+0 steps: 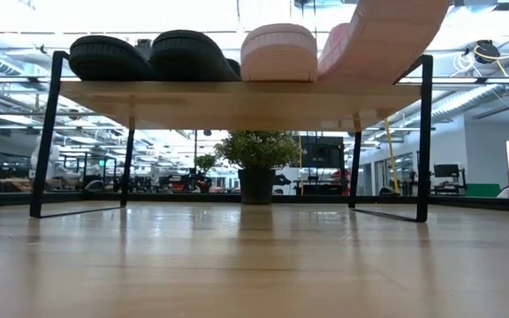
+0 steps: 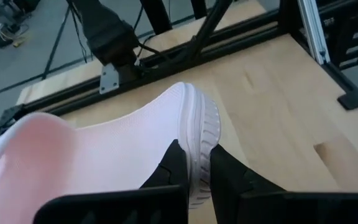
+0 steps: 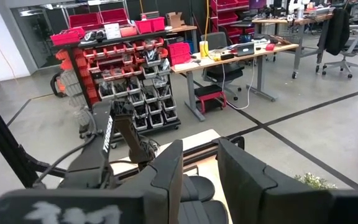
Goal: Pick and place slides into the shelf
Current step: Put the pink slide on the shelf
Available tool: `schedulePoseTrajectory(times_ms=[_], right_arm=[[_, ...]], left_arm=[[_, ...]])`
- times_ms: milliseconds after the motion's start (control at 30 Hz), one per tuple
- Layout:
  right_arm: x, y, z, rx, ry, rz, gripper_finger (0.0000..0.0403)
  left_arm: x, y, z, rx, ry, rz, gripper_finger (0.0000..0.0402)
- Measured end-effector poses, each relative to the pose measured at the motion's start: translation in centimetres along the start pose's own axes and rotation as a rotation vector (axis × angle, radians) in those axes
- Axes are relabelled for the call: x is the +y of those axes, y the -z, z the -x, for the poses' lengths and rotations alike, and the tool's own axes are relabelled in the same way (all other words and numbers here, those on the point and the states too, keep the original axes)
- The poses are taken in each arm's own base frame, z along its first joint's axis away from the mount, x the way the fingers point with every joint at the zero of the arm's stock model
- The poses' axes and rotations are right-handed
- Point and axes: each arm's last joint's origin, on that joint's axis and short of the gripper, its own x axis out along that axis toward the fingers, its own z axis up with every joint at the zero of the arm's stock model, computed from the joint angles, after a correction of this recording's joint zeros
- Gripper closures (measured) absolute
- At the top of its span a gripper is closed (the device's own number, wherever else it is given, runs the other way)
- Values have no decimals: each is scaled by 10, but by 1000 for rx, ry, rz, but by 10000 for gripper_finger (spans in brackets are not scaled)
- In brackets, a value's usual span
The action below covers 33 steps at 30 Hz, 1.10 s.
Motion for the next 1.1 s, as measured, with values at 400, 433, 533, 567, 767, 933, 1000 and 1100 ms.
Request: schedulePoseTrajectory(times_ms=[400,433,533,567,767,933,1000,1100], right_arm=[[0,0,0,0,0,6,314],[0,0,0,0,0,7,314],[0,0,0,0,0,7,314],[0,0,0,0,0,7,314],[0,0,0,0,0,5,314],[0,0,0,0,0,1,314],[0,0,0,0,0,1,314],[0,0,0,0,0,2,314]], left_arm=[[11,-20,30,-118,-112,-12,385],[12,-21,33,-123,-114,-17,385],[19,-25,37,-150,-140,-5,385],[20,-25,39,-149,-139,-5,386],[26,-23,38,-148,-119,13,386],[23,-13,33,-112,-124,-11,386],[21,-7,30,-90,-129,-22,386],[17,3,26,-50,-147,-40,386]])
